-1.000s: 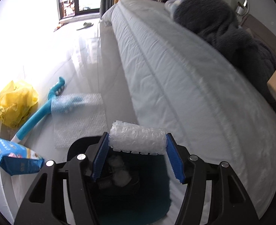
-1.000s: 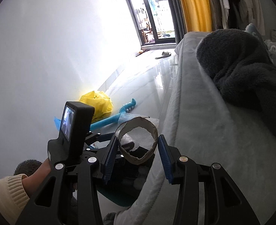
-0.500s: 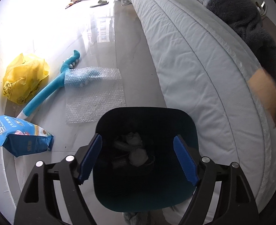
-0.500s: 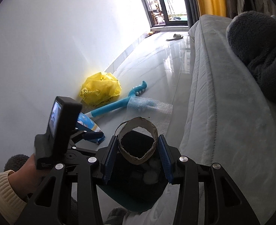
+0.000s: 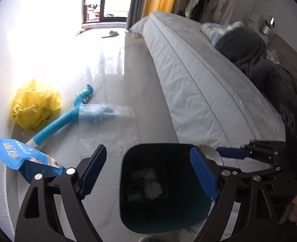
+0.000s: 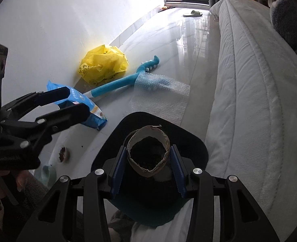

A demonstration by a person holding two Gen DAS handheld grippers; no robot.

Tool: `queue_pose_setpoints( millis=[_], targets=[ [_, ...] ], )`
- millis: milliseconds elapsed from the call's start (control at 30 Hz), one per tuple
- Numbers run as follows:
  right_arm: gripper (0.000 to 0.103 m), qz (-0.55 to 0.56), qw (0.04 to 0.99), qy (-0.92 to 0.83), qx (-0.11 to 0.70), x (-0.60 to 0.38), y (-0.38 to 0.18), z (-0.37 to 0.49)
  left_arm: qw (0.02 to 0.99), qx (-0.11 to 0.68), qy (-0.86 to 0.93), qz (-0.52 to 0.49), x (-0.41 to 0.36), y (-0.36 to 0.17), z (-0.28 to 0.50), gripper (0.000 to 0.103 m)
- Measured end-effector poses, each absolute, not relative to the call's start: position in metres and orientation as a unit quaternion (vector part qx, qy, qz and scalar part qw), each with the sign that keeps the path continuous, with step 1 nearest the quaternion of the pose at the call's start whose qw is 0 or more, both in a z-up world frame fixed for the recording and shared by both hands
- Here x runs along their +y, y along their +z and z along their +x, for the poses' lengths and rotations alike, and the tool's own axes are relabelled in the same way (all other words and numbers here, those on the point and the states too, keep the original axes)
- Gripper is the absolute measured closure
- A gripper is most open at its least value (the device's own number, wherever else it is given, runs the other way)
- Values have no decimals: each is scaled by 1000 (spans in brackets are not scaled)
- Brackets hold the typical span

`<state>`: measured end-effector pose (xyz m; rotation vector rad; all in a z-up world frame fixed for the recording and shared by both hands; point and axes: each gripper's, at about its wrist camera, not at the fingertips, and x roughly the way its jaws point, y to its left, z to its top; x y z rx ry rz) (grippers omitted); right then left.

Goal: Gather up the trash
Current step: 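Open the right gripper to drop the cardboard tube into the bin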

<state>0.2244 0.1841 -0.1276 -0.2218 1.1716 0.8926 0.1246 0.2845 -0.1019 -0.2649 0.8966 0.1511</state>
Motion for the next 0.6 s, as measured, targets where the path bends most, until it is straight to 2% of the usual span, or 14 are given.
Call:
queue_pose_setpoints(
  millis=[133,600],
  targets=[
    [58,-129,737,396,531,189,-130,222,900,396,91,-162,302,-83,115,16],
    [58,-192,713,373,562,197,-172,210,945,271,95,-157,280,2,90,17]
  ],
)
